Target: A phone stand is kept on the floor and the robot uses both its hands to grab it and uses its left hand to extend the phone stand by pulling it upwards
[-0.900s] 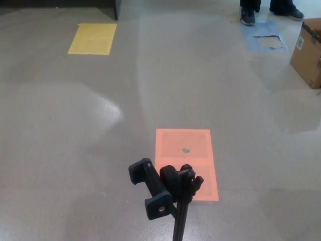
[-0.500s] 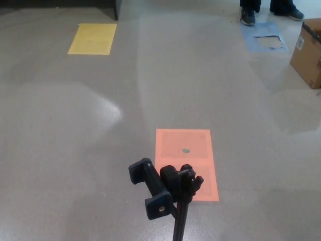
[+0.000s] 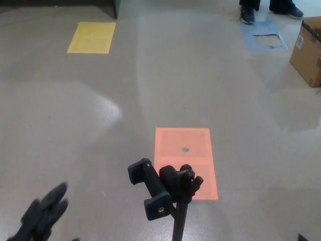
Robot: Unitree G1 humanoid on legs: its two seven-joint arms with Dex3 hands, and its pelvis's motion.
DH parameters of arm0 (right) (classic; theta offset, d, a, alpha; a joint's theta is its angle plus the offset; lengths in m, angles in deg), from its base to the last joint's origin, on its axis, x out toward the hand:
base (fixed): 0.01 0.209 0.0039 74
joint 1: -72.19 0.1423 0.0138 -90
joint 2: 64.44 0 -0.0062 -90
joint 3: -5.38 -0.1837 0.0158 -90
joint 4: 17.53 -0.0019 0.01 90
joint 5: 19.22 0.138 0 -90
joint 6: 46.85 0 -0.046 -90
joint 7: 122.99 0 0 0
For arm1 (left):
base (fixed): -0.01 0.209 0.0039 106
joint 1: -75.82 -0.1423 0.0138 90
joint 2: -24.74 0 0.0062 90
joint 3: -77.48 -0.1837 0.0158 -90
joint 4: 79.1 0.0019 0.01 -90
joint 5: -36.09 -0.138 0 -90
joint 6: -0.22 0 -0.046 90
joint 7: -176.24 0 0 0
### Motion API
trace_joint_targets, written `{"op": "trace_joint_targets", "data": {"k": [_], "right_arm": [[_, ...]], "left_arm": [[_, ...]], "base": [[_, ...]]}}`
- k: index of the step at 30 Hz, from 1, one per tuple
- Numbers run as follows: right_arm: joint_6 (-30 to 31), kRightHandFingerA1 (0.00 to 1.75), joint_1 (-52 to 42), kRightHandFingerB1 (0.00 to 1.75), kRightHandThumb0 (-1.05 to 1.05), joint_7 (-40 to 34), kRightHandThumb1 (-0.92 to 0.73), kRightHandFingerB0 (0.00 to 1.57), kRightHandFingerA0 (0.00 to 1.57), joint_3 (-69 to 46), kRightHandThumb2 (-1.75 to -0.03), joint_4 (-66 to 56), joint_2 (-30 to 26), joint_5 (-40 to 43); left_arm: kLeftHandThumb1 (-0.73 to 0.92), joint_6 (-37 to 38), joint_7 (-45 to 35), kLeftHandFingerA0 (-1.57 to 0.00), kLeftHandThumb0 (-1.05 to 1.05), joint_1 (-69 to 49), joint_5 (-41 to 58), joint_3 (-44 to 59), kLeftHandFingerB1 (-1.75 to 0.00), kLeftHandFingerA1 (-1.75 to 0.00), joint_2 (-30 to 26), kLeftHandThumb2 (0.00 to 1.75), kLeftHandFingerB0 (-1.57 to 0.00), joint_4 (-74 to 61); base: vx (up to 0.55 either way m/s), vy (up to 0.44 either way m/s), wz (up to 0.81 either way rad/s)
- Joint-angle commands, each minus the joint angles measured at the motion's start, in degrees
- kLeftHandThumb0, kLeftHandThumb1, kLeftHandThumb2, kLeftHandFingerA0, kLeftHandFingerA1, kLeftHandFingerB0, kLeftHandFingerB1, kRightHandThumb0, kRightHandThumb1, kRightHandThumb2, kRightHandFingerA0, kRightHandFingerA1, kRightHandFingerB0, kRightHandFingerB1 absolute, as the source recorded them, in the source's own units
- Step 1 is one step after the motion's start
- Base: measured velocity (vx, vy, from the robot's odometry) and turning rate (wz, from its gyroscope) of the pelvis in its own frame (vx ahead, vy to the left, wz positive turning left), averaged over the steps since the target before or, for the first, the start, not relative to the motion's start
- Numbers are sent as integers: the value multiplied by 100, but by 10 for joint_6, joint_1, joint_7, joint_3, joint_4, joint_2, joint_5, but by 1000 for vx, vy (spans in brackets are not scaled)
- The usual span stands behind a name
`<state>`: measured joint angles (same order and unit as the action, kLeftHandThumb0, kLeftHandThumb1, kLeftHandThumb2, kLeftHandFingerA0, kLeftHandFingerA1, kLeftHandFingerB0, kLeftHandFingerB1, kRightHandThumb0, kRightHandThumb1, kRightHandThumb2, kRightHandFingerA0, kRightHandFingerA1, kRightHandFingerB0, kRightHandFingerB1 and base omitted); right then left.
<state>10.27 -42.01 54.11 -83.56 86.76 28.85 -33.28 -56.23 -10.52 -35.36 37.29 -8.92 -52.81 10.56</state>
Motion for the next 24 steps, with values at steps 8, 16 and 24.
{"op": "trace_joint_targets", "data": {"k": [8,16,24], "right_arm": [[62,19,127,11,-94,-60,-61,0,1,78,-104,11,30,-136],[75,24,161,9,-93,-70,-59,0,1,101,-103,31,53,-139],[65,33,178,8,-92,-101,-59,0,10,116,-103,54,58,-156]], "left_arm": [[84,48,51,-15,-90,101,-207,-61,-27,-27,-4,66,-14,-44],[65,16,49,-6,-87,118,-221,-88,-38,-41,1,107,0,-66],[67,44,62,-4,-88,117,-227,-97,-34,-38,-20,107,-3,-35]], "base": [[0,0,0],[0,0,0],[0,0,0]]}}
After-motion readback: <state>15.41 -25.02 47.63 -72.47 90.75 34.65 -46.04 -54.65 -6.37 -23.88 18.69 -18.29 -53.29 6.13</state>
